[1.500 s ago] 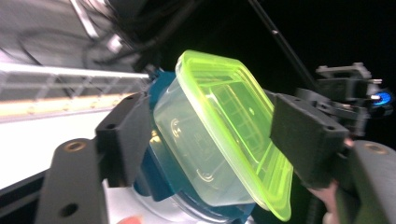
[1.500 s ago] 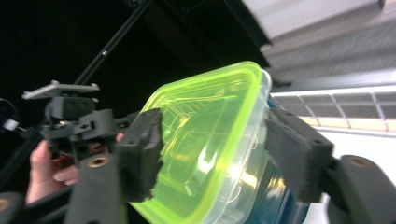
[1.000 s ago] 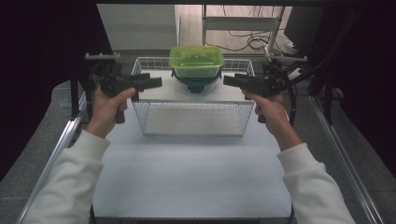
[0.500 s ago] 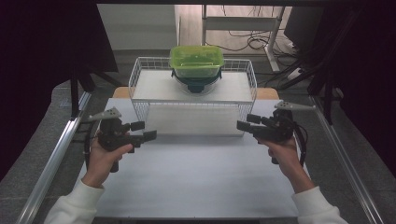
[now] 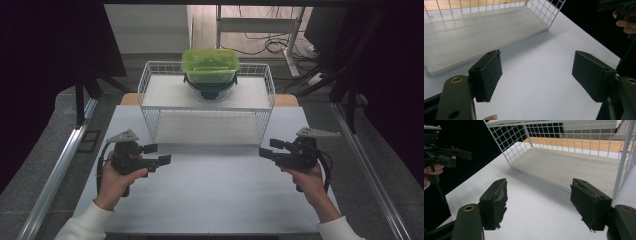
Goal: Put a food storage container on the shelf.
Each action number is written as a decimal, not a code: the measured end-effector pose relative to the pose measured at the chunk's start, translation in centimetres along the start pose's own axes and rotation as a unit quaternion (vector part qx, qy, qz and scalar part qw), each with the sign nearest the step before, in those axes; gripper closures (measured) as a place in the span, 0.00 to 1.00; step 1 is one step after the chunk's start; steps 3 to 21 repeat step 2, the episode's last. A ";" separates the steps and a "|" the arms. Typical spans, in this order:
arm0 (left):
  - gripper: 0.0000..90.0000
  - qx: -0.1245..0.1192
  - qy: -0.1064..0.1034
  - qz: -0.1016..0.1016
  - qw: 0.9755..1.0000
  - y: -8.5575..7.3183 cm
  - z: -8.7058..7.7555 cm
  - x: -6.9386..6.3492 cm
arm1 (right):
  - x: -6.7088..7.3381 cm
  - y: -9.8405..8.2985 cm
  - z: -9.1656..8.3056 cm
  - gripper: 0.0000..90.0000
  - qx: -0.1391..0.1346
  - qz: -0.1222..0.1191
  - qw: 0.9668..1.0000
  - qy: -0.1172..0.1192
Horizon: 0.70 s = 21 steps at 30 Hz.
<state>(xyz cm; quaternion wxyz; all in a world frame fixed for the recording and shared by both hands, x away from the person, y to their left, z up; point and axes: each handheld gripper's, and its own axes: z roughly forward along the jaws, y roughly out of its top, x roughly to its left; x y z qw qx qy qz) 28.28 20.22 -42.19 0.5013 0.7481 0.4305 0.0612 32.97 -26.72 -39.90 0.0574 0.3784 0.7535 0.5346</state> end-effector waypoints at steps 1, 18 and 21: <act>0.26 0.001 0.000 0.000 1.000 0.0 0.1 0.0 | 0.0 0.0 0.0 0.31 0.000 -0.002 1.000 -0.004; 0.26 0.002 -0.001 -0.001 1.000 0.0 0.1 0.1 | 0.0 -0.1 0.0 0.31 0.001 -0.004 1.000 -0.005; 0.26 0.002 -0.001 -0.001 1.000 0.0 0.1 0.1 | 0.0 -0.1 0.0 0.31 0.001 -0.004 1.000 -0.005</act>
